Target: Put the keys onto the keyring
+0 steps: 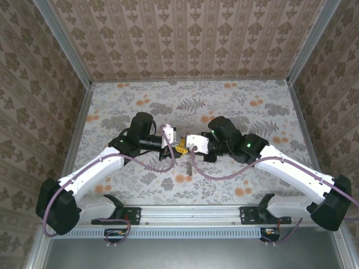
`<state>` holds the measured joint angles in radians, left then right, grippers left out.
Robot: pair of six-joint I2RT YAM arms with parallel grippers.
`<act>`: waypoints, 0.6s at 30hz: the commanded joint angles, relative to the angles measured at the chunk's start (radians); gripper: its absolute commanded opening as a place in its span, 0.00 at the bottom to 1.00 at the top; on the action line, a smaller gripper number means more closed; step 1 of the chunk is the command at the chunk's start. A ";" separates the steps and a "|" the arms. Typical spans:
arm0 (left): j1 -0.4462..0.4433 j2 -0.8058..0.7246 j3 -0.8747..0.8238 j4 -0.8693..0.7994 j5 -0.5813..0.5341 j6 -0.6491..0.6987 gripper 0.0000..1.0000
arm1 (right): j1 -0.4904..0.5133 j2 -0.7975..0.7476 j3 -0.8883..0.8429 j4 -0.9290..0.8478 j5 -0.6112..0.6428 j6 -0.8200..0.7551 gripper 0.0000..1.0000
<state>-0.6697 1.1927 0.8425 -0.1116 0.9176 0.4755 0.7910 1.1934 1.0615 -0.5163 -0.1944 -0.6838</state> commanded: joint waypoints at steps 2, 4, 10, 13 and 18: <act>-0.013 0.015 -0.002 0.012 0.020 0.000 0.25 | 0.005 -0.021 0.016 0.070 -0.043 0.029 0.00; -0.016 0.017 -0.002 0.014 0.002 -0.001 0.24 | 0.005 -0.026 0.012 0.078 -0.054 0.033 0.00; -0.027 0.015 0.022 0.012 -0.075 -0.008 0.00 | 0.004 -0.037 -0.001 0.094 -0.072 0.036 0.00; -0.031 0.002 0.019 0.034 -0.069 -0.016 0.00 | 0.003 -0.041 -0.015 0.105 -0.073 0.042 0.00; -0.027 -0.044 -0.043 0.190 -0.001 -0.072 0.00 | -0.052 -0.109 -0.109 0.210 -0.152 0.097 0.14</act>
<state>-0.6926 1.1908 0.8284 -0.0425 0.8669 0.4553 0.7639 1.1423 0.9958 -0.4099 -0.2638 -0.6273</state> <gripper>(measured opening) 0.047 0.132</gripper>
